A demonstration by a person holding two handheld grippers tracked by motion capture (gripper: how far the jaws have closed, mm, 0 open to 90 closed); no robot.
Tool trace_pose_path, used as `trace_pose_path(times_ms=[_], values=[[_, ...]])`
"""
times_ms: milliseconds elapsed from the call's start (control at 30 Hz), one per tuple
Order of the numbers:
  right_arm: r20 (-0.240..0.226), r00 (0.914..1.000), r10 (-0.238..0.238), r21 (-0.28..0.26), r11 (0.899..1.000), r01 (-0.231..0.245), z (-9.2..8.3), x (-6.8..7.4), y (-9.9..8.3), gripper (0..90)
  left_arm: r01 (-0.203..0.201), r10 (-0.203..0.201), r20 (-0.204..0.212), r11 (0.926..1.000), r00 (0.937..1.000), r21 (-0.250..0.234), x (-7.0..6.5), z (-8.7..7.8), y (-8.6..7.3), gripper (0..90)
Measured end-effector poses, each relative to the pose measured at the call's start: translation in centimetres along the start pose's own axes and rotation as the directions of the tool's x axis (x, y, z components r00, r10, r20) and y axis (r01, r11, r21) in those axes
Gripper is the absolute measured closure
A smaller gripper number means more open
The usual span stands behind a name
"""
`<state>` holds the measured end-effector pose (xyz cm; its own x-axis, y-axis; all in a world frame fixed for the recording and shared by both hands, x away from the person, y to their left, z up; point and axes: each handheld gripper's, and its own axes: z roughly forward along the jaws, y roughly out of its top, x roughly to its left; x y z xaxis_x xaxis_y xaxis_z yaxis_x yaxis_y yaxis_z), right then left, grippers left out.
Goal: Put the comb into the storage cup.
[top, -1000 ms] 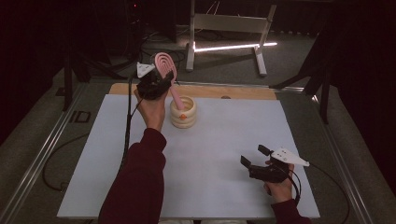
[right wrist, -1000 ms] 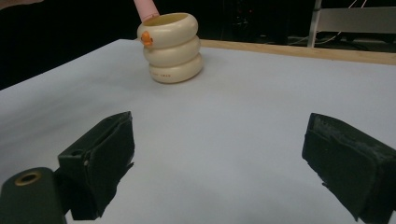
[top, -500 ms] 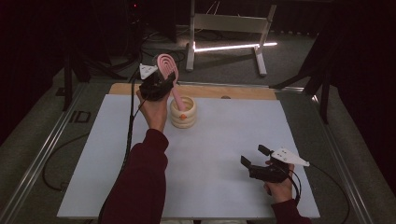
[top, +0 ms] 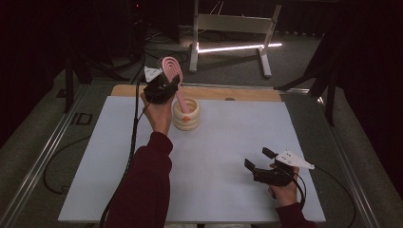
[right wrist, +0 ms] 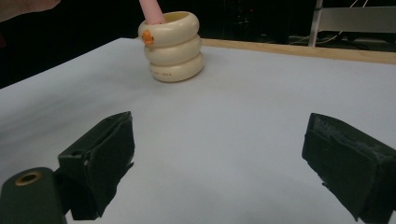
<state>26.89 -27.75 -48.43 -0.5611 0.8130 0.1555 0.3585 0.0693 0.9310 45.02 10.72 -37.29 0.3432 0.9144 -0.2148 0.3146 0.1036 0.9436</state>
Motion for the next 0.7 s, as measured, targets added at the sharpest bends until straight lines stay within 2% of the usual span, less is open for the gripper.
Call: trace_pose_path(times_ms=[700], values=[[0.0,1.0,-0.001,0.0,1.0,0.001,0.0,0.0,0.0,9.2,-0.003,0.003,0.011,0.9997,0.9999,0.025,-0.5,0.8,-1.1,64.6]])
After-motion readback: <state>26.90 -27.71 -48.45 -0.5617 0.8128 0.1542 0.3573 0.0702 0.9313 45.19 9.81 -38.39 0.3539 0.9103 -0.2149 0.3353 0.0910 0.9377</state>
